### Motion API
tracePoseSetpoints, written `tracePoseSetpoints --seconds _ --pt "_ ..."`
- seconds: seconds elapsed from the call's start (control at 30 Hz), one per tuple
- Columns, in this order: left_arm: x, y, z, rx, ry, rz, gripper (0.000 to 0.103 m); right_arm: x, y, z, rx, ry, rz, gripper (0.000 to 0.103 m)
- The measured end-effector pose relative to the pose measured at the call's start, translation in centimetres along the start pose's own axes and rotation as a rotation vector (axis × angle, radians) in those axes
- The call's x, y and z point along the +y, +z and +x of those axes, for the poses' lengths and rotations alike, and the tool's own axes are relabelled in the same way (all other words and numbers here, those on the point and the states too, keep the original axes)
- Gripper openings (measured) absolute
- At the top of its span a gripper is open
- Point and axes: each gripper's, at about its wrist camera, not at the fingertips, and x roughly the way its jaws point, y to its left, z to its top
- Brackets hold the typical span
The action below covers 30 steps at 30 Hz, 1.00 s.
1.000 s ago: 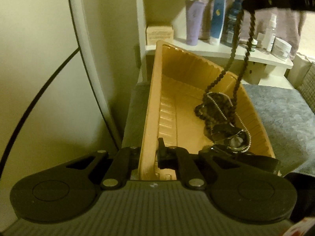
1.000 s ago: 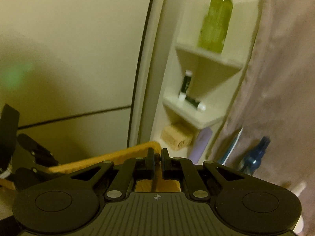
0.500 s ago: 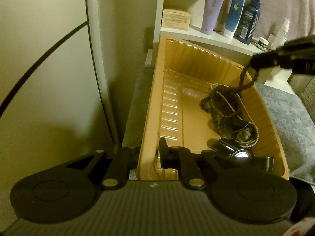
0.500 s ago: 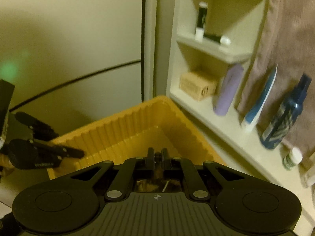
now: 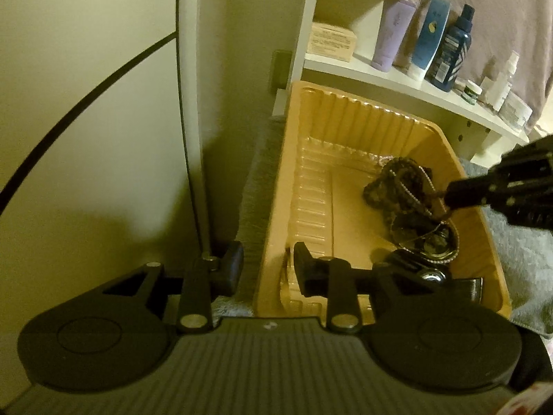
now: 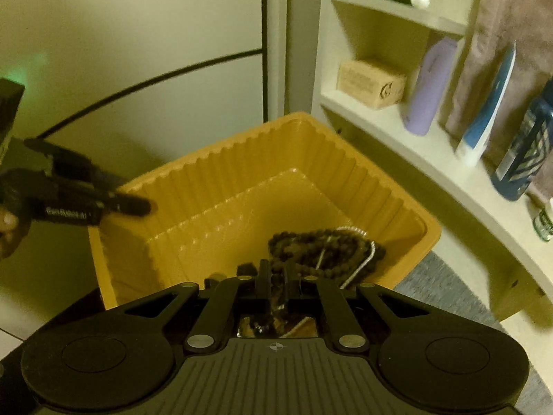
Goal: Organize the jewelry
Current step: 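Lower the brown strand into the tray and open the right tool, then set the orange tray flat on the towel with the left tool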
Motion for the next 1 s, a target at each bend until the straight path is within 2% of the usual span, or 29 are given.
tracePoseSetpoints --seconds 0.23,0.27,0.3,0.37,0.53,0.63,0.7,0.83,1.0 --pt "0.1 -0.2 -1.7 -0.040 0.020 -0.008 0.036 0.6 -0.7 0.1 0.023 -0.011 -0.025 0.009" --pt "0.0 -0.2 -2.0 -0.045 0.023 -0.006 0.036 0.7 -0.9 -0.1 0.022 -0.012 -0.027 0.016" --pt "-0.1 -0.1 -2.2 -0.051 0.025 -0.005 0.037 0.7 -1.0 -0.3 0.020 -0.014 -0.026 0.034" --pt "-0.2 -0.2 -2.7 -0.062 0.027 -0.005 0.040 0.6 -1.4 -1.0 0.004 -0.011 -0.019 0.056" --pt "-0.8 -0.3 -3.7 -0.082 0.028 -0.006 0.043 0.4 -2.3 -2.7 -0.025 -0.024 0.005 0.057" --pt "-1.3 -0.4 -4.5 -0.105 0.014 -0.018 0.051 0.2 -3.1 -4.0 -0.051 -0.044 0.041 0.058" --pt "-1.8 -0.6 -4.9 -0.114 0.003 -0.022 0.064 -0.1 -4.0 -5.1 -0.078 -0.056 0.104 0.059" --pt "-3.0 -1.1 -5.7 -0.125 -0.013 -0.007 0.077 -0.8 -6.4 -7.3 -0.140 -0.090 0.285 0.062" --pt "-4.2 -1.7 -6.5 -0.140 -0.030 -0.004 0.096 -0.3 -9.2 -9.8 -0.201 -0.150 0.393 0.065"
